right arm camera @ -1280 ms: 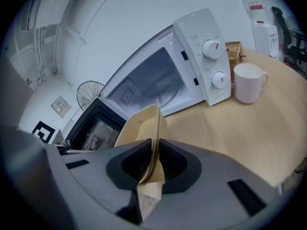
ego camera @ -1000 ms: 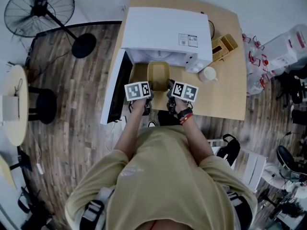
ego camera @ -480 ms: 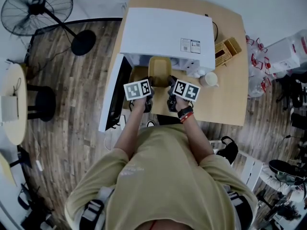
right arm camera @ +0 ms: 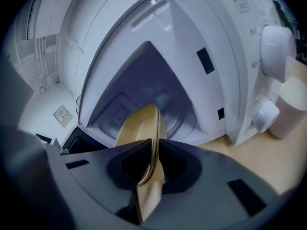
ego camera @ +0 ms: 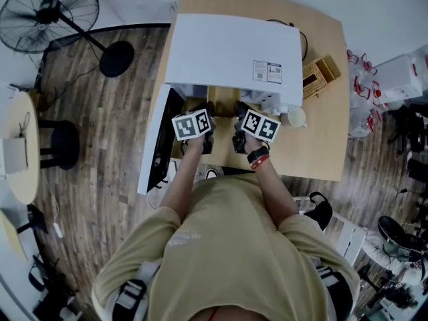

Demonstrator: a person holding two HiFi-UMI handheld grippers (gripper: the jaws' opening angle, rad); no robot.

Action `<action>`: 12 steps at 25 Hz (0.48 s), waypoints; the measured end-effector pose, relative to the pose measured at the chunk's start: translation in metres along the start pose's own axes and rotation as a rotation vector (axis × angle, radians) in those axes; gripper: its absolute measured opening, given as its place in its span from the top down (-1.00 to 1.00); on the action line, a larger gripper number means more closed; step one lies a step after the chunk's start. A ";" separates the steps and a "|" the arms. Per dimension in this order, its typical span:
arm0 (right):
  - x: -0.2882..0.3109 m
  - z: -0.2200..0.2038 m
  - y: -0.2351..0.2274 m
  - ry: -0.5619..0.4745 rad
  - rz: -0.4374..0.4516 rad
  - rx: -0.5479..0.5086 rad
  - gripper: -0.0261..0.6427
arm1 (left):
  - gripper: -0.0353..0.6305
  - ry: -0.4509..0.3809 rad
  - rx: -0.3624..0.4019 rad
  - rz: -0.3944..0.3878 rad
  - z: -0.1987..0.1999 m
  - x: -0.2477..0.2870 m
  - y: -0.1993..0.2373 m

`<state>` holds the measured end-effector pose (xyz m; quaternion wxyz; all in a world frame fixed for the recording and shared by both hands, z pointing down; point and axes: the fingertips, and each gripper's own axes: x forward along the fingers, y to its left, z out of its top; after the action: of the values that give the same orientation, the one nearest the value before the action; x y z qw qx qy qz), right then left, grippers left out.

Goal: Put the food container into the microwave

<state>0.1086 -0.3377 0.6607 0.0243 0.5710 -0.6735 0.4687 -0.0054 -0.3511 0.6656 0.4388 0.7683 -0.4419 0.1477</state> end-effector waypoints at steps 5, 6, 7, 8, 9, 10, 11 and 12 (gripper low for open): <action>0.014 0.011 -0.002 -0.011 -0.001 -0.021 0.76 | 0.69 -0.036 0.010 0.021 0.010 0.015 0.005; 0.017 0.014 -0.002 -0.014 -0.002 -0.025 0.76 | 0.69 -0.036 0.012 0.021 0.012 0.018 0.006; 0.019 0.015 -0.002 -0.017 -0.002 -0.029 0.76 | 0.69 -0.036 0.012 0.021 0.013 0.021 0.007; 0.022 0.017 -0.003 -0.017 -0.003 -0.033 0.76 | 0.69 -0.037 0.012 0.021 0.014 0.023 0.008; 0.025 0.018 -0.003 -0.016 -0.004 -0.036 0.76 | 0.69 -0.036 0.012 0.021 0.016 0.025 0.009; 0.027 0.019 -0.003 -0.014 -0.006 -0.039 0.76 | 0.69 -0.035 0.011 0.022 0.017 0.027 0.011; 0.030 0.020 -0.004 -0.013 -0.007 -0.044 0.76 | 0.69 -0.033 0.010 0.023 0.018 0.030 0.012; 0.032 0.021 -0.004 -0.013 -0.009 -0.049 0.76 | 0.69 -0.031 0.009 0.025 0.019 0.032 0.013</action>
<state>0.1111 -0.3757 0.6692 0.0361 0.5765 -0.6823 0.4481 -0.0014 -0.3869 0.6815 0.4266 0.7671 -0.4573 0.1434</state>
